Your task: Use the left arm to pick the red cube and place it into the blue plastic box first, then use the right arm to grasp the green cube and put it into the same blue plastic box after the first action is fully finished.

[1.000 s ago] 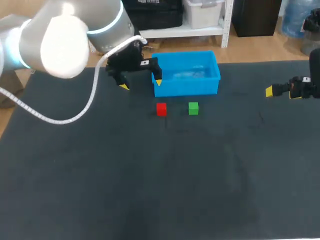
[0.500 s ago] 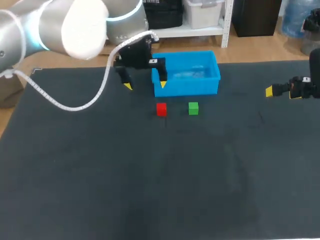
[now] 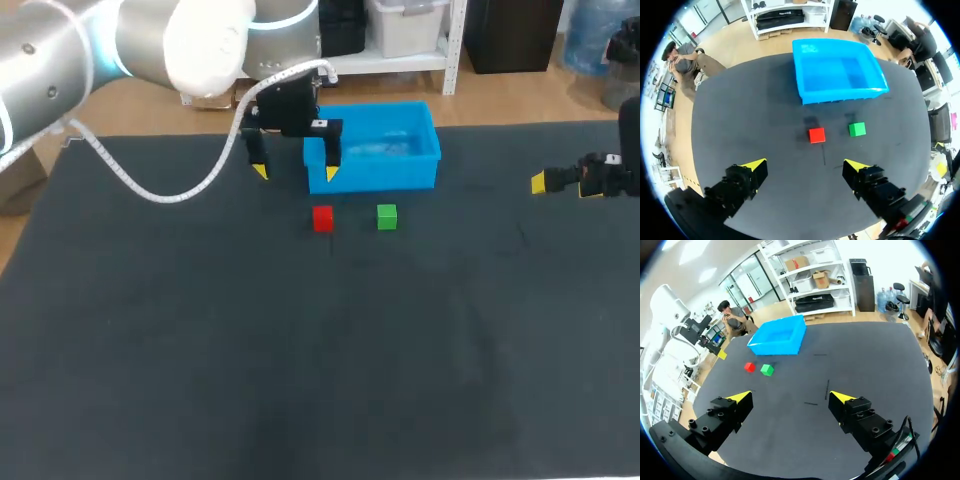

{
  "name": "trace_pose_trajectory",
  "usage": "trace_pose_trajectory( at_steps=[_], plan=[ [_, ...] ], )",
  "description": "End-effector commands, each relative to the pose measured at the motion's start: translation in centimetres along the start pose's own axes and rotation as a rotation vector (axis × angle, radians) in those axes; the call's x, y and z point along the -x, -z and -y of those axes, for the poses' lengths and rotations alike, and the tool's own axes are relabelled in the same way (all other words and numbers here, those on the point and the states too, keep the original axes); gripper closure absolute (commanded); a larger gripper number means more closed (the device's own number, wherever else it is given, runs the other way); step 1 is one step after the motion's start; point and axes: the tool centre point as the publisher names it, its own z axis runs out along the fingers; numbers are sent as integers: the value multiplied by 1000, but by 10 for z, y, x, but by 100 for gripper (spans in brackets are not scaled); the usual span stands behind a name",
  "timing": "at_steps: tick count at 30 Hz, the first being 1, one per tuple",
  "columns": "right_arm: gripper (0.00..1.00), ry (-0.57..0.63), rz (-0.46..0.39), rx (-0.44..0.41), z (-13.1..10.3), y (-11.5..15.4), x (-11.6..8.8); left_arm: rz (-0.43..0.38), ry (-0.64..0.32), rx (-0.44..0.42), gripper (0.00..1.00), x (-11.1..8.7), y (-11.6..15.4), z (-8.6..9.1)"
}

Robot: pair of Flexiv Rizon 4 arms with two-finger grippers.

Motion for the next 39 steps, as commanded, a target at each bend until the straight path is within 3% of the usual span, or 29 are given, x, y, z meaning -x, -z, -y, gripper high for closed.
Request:
trace_pose_trajectory(
  at_steps=[1,18,39],
  plan=[
    [0,0,-1,-1,0,0,0,-47,18,11,0,8,-4,5],
    [0,0,-1,-1,0,0,0,-70,66,-10,0,13,-23,20],
    [0,0,-1,-1,0,0,0,-119,86,-10,0,14,-54,20]
  ],
)
